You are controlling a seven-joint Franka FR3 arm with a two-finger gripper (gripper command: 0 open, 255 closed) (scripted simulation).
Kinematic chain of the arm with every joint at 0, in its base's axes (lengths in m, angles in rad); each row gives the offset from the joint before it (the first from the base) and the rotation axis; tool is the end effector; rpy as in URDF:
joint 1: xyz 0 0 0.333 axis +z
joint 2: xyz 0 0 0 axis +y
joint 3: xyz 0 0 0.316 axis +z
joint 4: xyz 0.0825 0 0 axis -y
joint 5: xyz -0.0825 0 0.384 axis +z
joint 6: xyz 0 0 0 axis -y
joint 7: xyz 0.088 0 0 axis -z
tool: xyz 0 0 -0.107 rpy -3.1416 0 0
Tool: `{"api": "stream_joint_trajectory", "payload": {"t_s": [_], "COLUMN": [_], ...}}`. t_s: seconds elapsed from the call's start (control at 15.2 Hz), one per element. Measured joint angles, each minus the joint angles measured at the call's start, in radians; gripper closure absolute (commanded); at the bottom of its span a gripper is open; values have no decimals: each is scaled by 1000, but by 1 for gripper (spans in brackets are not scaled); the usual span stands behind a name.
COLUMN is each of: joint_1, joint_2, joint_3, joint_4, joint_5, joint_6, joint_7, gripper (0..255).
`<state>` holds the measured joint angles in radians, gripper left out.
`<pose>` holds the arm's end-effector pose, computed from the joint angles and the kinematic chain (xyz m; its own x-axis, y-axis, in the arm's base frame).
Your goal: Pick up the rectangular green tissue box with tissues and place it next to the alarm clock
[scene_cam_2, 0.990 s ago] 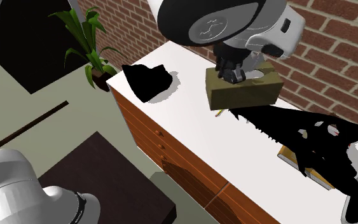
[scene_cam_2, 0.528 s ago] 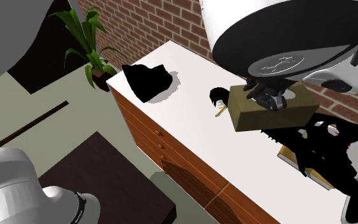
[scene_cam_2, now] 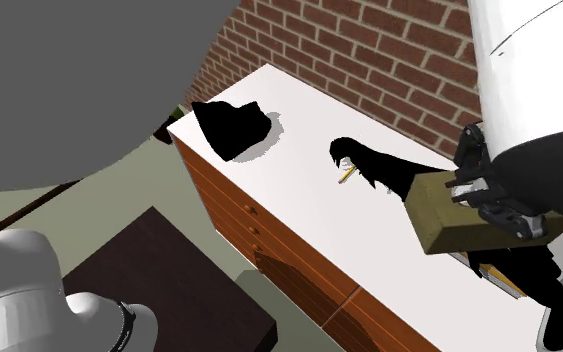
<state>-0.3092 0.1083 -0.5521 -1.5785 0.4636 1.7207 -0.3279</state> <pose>0.4317 -0.4144 0.5883 0.8037 -0.5723 0.1626 -0.4916 -0.7928 -0.3603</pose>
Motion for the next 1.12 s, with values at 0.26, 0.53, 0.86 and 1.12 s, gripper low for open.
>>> {"api": "stream_joint_trajectory", "payload": {"t_s": [0.26, 0.53, 0.86, 1.12], "joint_1": [-96, -228, -246, -232], "joint_2": [144, 300, 333, 330], "joint_3": [-35, -45, -43, -42], "joint_4": [178, 393, 385, 328], "joint_5": [82, 167, 183, 181], "joint_6": [-100, -214, -191, -142], "joint_7": [-86, -148, -181, -201], "gripper": [255, 255, 255, 255]}}
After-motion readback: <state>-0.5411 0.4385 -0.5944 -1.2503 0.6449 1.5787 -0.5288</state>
